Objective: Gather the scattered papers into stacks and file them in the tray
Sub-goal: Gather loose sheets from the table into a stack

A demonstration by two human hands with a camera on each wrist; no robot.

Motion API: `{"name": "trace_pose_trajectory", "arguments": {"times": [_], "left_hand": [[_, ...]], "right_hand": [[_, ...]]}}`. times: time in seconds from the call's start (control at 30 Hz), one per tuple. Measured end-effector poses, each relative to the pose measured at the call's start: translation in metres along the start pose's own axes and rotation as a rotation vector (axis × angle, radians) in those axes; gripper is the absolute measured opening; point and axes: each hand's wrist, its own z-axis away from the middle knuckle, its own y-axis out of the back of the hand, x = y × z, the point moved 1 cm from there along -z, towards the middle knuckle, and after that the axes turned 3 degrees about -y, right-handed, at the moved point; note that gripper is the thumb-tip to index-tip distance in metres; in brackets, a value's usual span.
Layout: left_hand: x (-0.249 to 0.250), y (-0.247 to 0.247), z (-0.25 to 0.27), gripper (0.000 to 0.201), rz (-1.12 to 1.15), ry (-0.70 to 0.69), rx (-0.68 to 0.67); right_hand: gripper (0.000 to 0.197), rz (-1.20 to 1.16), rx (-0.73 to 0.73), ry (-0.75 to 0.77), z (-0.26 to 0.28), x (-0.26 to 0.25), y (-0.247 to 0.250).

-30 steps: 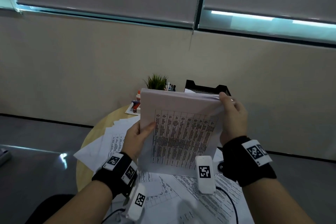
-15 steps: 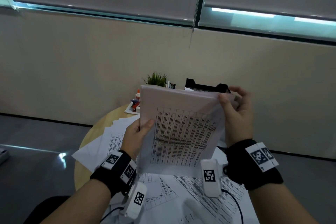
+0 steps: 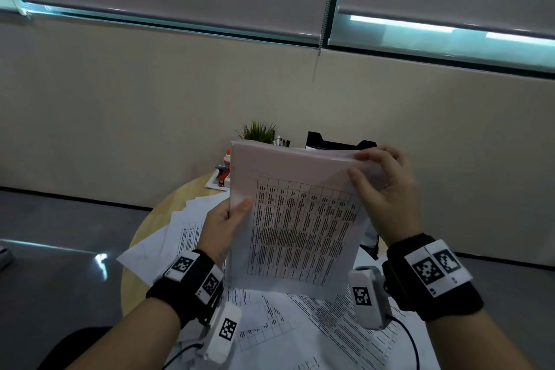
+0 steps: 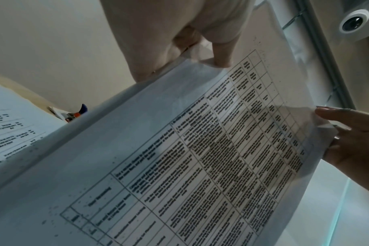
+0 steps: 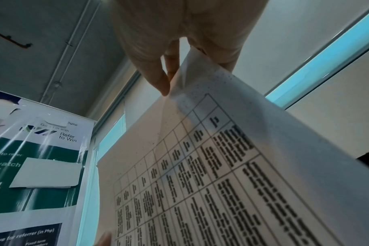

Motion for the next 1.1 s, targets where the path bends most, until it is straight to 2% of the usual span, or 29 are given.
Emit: {"name": "trace_pose_trajectory", "arguments": {"times": [0.13, 0.3, 0.43, 0.5, 0.6, 0.7, 0.77, 0.83, 0.9, 0.97, 1.03, 1.1], "left_hand": [[0.0, 0.002, 0.0, 0.019, -0.018, 0.006, -0.006], [0.007, 0.0, -0.001, 0.018, 0.027, -0.009, -0.03], [0.011, -0.003, -0.001, 0.02, 0.069, -0.019, -0.035], [0.011, -0.004, 0.0, 0.02, 0.07, -0.022, -0.039], [0.009, -0.005, 0.0, 0.02, 0.077, -0.014, -0.04], [0.005, -0.005, -0.002, 0.021, 0.042, -0.007, -0.04], [0.002, -0.006, -0.004, 0.021, 0.019, 0.0, -0.031], [0.001, -0.004, -0.006, 0.02, 0.01, 0.014, -0.011], [0.0, -0.002, -0.007, 0.02, 0.01, 0.024, -0.007], [-0.004, 0.0, -0.007, 0.02, 0.014, 0.05, -0.017], [-0.01, -0.002, -0.003, 0.021, 0.014, 0.093, -0.025], [-0.016, -0.006, 0.004, 0.021, 0.001, 0.115, -0.02]], "right_hand": [[0.019, 0.073, -0.066, -0.061, -0.001, 0.0, 0.004], [0.014, -0.037, -0.081, 0.029, -0.004, 0.003, 0.007], [0.032, -0.172, -0.062, 0.074, 0.001, 0.006, 0.001], [0.039, -0.148, -0.057, 0.098, 0.004, 0.009, -0.001], [0.028, -0.061, -0.063, 0.109, 0.001, 0.01, -0.001], [0.024, -0.138, -0.053, 0.075, -0.002, 0.007, 0.001], [0.028, -0.133, -0.056, -0.01, -0.002, 0.006, 0.0], [0.038, -0.221, -0.074, -0.166, 0.002, 0.011, -0.001], [0.046, -0.468, -0.169, -0.391, 0.012, 0.02, -0.007], [0.069, -0.598, -0.296, -0.608, 0.029, 0.035, -0.019], [0.08, -0.586, -0.362, -0.716, 0.049, 0.047, -0.03], [0.077, -0.56, -0.329, -0.766, 0.063, 0.052, -0.041]]}}
